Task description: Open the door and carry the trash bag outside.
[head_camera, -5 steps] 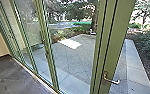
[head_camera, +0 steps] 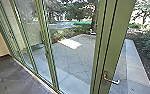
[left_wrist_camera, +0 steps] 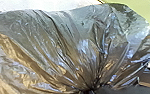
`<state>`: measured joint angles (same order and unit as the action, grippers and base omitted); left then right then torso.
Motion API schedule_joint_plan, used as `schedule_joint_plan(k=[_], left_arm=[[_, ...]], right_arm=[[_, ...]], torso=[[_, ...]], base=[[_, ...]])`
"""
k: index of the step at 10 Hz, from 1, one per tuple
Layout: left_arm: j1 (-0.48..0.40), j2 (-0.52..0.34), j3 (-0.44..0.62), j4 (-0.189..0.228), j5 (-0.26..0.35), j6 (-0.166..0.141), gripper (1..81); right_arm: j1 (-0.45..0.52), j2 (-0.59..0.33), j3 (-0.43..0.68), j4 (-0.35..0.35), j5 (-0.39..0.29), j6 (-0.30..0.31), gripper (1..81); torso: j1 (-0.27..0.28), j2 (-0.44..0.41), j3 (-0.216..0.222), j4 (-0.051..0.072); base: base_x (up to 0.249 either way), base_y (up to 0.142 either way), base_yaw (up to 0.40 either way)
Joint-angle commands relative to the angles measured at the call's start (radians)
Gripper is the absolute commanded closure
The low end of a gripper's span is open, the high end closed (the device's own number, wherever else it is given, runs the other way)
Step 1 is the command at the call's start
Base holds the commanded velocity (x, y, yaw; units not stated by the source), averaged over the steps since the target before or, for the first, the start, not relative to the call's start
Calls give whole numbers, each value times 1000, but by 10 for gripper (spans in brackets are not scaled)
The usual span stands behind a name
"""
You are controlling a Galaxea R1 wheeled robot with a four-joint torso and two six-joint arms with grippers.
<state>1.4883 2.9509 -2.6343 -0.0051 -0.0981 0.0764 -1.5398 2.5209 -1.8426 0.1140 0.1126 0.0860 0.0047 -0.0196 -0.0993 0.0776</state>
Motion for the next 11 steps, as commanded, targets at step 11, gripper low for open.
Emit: schedule_joint_plan(k=[11], left_arm=[[-41,10,-1,-3,54,0,811]], right_arm=[[62,-657,800,21,119,3,10]], torso=[[0,0,0,0]], base=[[0,0,0]])
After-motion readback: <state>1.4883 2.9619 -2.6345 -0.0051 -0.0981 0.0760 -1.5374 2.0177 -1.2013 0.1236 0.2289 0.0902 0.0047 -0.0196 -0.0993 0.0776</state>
